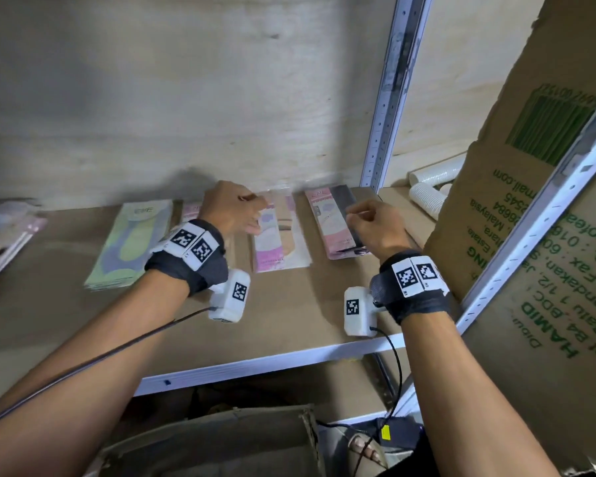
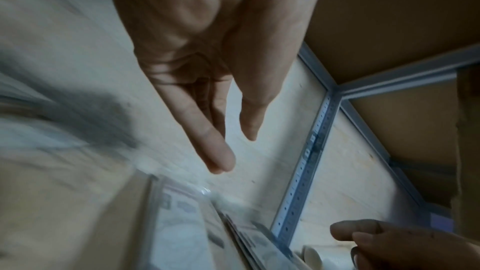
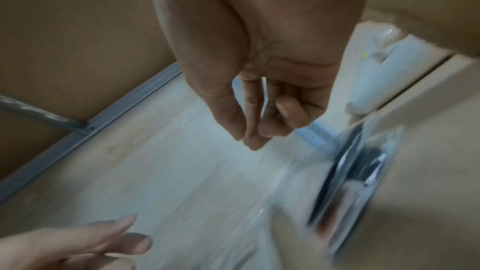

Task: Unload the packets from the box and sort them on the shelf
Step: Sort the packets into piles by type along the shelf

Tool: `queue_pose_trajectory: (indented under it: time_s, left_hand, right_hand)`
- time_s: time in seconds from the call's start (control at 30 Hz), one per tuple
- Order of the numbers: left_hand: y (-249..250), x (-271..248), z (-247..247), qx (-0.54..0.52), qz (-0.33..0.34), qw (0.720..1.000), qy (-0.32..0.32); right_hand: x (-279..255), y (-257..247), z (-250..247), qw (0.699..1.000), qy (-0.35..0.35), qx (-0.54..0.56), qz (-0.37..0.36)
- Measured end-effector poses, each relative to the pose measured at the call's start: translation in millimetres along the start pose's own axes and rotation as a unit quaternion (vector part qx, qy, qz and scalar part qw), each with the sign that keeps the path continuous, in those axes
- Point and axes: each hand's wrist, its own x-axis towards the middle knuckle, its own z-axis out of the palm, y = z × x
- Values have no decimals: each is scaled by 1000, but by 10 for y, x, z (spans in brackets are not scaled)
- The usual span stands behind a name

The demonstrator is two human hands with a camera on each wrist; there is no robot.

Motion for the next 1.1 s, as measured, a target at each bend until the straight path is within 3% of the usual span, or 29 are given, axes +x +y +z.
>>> queue_pose_trajectory:
  time_s: [0.2,0.4,0.57,0.77,0.93,1.1]
  left_hand:
    - [-510,-263,-938,-29,20,997,69]
    - [-1124,-468,-2184,-32,9,983,181]
    - [-1607,-624,-3054,7,-15,961,276]
    - [-1866,-644,-3639,4,-59,936,347]
    - [-2008,-592,-3843,62,-93,930,349]
    - [-2049,-590,-3883,106,-120,945,284]
  right_hand:
    - [-398,-583,716,979,-151,116,-70]
    - [-662,-1252,1629,941,-297,146,-65]
    - [-782,-1959,2459,918,-364,152,-51]
    - [-958,-2526,3339,904,-403,143,-25]
    - [-1056,-2734,3864,910,-396,124,9]
    - [-1133,-2818,4190,900,-423,99,49]
